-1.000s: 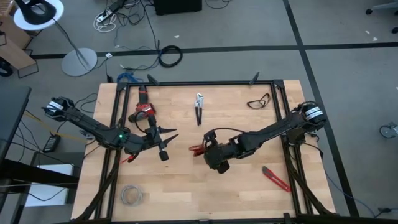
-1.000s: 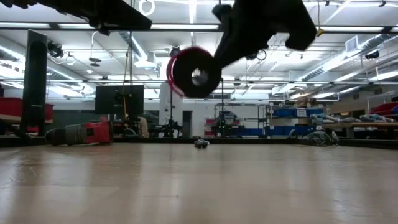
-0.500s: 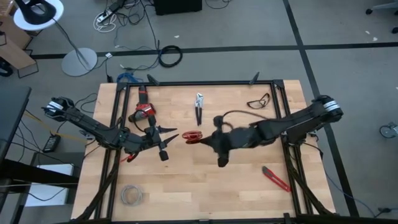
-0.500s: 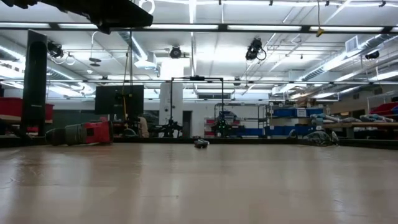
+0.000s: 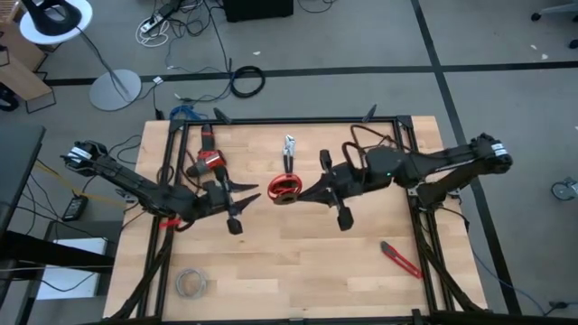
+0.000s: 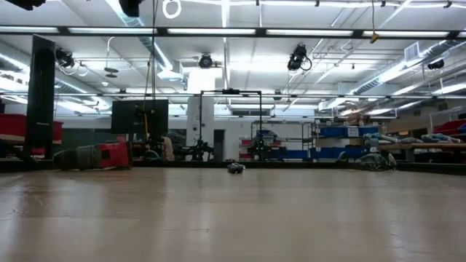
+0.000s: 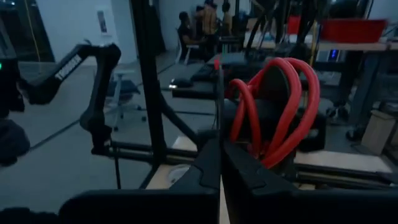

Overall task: Coil cords
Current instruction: Uncoil the red wire from the black spool

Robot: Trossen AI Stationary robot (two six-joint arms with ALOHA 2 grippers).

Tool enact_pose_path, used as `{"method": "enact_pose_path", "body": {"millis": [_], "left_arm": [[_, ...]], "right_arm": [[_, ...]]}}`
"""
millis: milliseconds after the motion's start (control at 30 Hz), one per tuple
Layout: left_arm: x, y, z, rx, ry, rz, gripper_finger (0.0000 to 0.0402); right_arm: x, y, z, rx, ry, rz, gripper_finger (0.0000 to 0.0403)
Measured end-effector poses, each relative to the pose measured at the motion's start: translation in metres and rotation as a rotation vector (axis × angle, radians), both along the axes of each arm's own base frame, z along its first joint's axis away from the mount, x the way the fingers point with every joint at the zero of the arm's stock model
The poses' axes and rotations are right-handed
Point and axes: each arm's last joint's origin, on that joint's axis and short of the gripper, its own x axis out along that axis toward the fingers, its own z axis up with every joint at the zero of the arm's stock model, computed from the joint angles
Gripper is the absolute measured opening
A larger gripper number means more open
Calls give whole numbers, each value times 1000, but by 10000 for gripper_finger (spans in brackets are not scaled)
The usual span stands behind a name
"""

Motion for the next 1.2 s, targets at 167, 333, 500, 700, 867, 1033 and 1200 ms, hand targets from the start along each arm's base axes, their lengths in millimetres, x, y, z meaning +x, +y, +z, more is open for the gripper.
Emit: {"method": "enact_pose_path", "body": {"millis": [167,333,500,700,867,1033,1200], "left_arm": [[-2,0,8,-53,-90,-20,113],[-2,1,10,-96,-126,-19,113],[0,-1,12,-104,-164,-46,113],[3,-3,10,-82,-169,-52,113],[6,-4,10,-74,-171,-72,113],[8,-6,11,-51,-174,-116,113],[8,-7,12,-47,-178,-128,113]], "right_arm": [[8,2,-9,-21,28,3,0],[13,2,-14,-31,34,3,0],[17,3,-17,-37,36,8,0],[20,3,-19,-47,36,10,0],[23,2,-21,-55,41,1,0],[23,-2,-21,-59,35,-21,0],[24,-5,-22,-66,45,-29,0]]}}
